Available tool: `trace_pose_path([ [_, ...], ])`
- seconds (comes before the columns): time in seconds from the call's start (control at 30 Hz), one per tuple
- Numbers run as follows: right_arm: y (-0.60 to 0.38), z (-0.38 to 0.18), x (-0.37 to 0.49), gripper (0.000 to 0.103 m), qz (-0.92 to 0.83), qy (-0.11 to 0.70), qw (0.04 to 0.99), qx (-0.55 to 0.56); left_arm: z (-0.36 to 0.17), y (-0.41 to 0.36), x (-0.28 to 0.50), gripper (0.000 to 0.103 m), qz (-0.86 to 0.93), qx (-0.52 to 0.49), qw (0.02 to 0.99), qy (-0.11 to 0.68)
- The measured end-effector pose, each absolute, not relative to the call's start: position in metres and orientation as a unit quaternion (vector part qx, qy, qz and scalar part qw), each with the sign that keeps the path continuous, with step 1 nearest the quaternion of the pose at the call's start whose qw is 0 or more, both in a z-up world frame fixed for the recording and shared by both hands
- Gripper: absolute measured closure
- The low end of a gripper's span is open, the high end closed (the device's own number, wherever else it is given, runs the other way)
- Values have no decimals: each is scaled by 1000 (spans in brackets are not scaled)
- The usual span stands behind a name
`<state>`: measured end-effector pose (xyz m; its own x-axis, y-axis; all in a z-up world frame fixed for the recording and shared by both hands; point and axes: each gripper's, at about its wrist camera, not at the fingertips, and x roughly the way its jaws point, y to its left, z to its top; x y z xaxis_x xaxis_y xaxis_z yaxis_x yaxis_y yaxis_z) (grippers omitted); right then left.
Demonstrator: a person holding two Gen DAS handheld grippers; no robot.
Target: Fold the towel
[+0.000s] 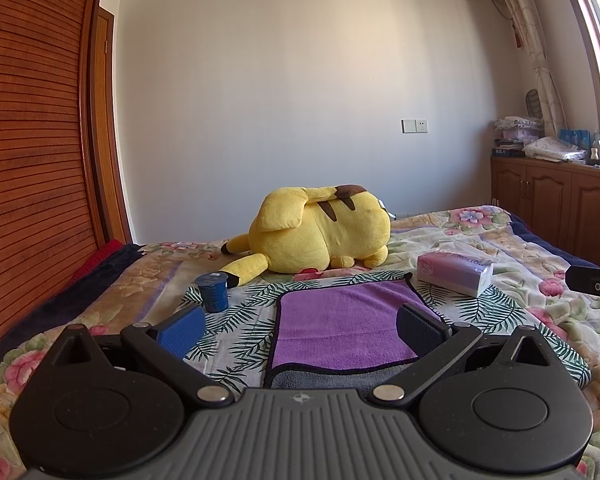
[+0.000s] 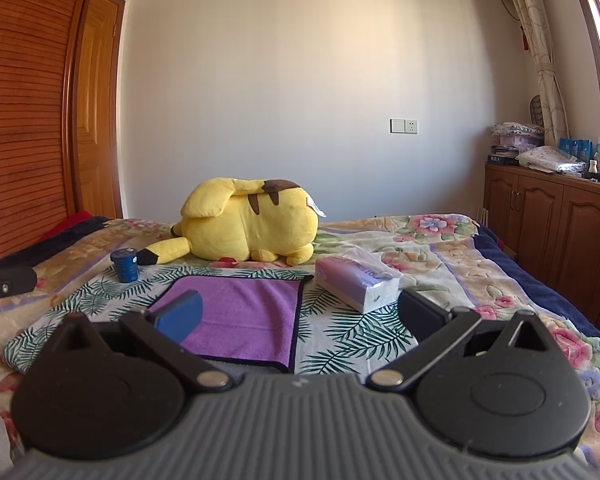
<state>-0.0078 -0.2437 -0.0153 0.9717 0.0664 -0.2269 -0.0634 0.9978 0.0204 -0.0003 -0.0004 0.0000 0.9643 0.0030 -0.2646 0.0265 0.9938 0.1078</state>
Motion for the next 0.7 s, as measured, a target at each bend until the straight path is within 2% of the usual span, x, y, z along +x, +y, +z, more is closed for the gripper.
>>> trace_pose_path([
  [0.7, -244, -16, -7, 0, 33, 114, 993, 8, 0, -1, 0, 16, -6, 57, 989, 133],
])
